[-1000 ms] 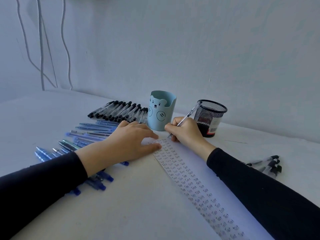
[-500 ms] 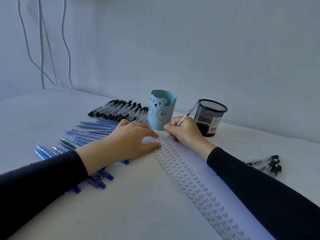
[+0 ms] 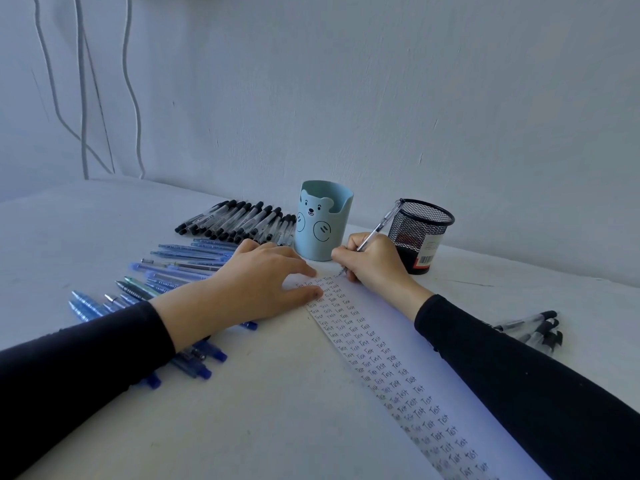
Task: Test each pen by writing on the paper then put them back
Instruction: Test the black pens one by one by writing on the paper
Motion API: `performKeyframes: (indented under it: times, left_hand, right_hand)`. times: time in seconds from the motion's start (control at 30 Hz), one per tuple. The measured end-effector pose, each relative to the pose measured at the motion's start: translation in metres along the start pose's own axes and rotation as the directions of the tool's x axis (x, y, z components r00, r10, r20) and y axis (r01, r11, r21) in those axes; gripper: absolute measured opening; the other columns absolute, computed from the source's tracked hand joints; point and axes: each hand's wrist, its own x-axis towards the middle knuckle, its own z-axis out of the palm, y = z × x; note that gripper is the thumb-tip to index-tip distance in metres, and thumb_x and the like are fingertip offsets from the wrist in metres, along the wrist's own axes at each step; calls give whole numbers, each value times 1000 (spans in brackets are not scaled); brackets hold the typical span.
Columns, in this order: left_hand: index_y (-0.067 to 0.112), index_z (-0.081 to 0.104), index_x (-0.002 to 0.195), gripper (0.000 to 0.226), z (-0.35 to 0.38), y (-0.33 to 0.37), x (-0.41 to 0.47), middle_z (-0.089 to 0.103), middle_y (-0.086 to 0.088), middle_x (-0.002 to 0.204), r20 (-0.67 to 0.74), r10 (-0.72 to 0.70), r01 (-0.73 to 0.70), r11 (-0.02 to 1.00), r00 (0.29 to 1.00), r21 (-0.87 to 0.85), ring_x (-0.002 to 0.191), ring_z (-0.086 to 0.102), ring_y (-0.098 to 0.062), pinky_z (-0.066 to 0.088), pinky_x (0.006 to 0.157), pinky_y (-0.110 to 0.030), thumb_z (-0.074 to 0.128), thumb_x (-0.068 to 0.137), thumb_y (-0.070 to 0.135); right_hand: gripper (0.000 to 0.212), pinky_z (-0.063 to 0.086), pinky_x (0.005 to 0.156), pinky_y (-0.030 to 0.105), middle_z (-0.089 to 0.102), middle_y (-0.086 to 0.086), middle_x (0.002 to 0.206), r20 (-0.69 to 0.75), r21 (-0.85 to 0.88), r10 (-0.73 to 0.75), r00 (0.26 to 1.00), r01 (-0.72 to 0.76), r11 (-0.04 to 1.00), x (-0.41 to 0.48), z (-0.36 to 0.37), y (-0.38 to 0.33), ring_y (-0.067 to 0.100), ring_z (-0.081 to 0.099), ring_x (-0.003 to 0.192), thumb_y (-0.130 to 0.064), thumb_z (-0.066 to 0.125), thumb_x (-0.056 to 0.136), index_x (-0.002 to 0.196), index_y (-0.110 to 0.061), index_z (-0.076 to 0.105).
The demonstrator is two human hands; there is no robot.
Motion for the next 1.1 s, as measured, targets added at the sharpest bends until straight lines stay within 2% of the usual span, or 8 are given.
performKeyframes:
  times: [0.1, 0.23, 0.37, 0.53, 0.8, 0.93, 1.0, 1.1]
  left_hand:
    - [47, 51, 132, 57, 0, 0, 1, 45, 22, 142, 5, -2, 2, 1000, 1000, 8, 131, 37, -4, 18, 105, -29, 32, 85, 75]
    - [47, 51, 131, 57, 0, 0, 0, 44, 22, 142, 0, 0, 0, 1000, 1000, 0, 131, 37, -3, 18, 104, -29, 32, 86, 74]
    - [47, 51, 132, 57, 0, 0, 0, 44, 23, 143, 0, 1, -1, 1000, 1000, 2, 131, 37, -3, 18, 104, -29, 32, 85, 75]
    - [47, 51, 131, 56, 0, 0, -1, 44, 22, 142, -9, 5, -5, 1000, 1000, -4, 131, 37, -3, 18, 105, -29, 33, 86, 74]
    - [47, 50, 132, 56, 1, -1, 0, 44, 21, 143, -4, 2, -2, 1000, 1000, 3, 132, 37, -4, 19, 107, -31, 33, 86, 74]
    - [46, 53, 129, 56, 1, -3, 0, 47, 21, 141, -13, 2, -3, 999, 1000, -40, 130, 38, -5, 21, 106, -31, 34, 84, 75]
    - [46, 54, 128, 54, 2, -3, -1, 47, 20, 139, -19, -4, 3, 998, 1000, -67, 130, 37, -6, 21, 106, -32, 37, 85, 73]
    - [46, 54, 128, 52, 3, -2, -1, 47, 19, 140, -19, -17, 16, 997, 1000, -75, 129, 36, -9, 22, 106, -33, 39, 86, 71]
  right_hand:
    - [28, 45, 49, 20, 55, 7, 47, -5, 1, 7, 1000, -6, 1000, 1, 0, 1, 9, 55, 43, -8, 68, 78, 65, 11, 52]
    - [24, 44, 48, 19, 56, 6, 46, 1, -4, 18, 1000, -18, 1000, 3, 0, 2, 13, 58, 46, -10, 68, 78, 59, -1, 56]
    - [25, 45, 50, 21, 54, 7, 47, -18, 24, 5, 1000, -5, 1000, 3, 0, 3, 9, 54, 42, -8, 68, 78, 58, -3, 53]
    - [28, 45, 52, 22, 54, 12, 50, -28, -7, 3, 1000, -3, 1000, 4, 1, 4, 12, 57, 44, -9, 68, 77, 60, 7, 52]
    - [34, 43, 52, 23, 54, 6, 46, -38, 22, -1, 999, 2, 1000, 2, -1, 4, 12, 52, 44, -10, 65, 79, 50, -11, 48]
    - [40, 36, 51, 22, 55, 4, 55, -81, 101, -21, 996, 29, 994, 0, -6, -5, 4, 42, 41, -24, 56, 96, 64, 1, 53]
    - [37, 36, 50, 23, 53, -1, 50, -88, 98, -91, 992, 99, 990, -4, -13, -19, 6, 42, 40, -32, 56, 98, 71, -5, 52]
    - [29, 36, 46, 23, 48, -5, 42, -35, 122, -149, 988, 152, 981, -10, -29, -43, 10, 42, 37, -45, 49, 99, 97, -16, 50]
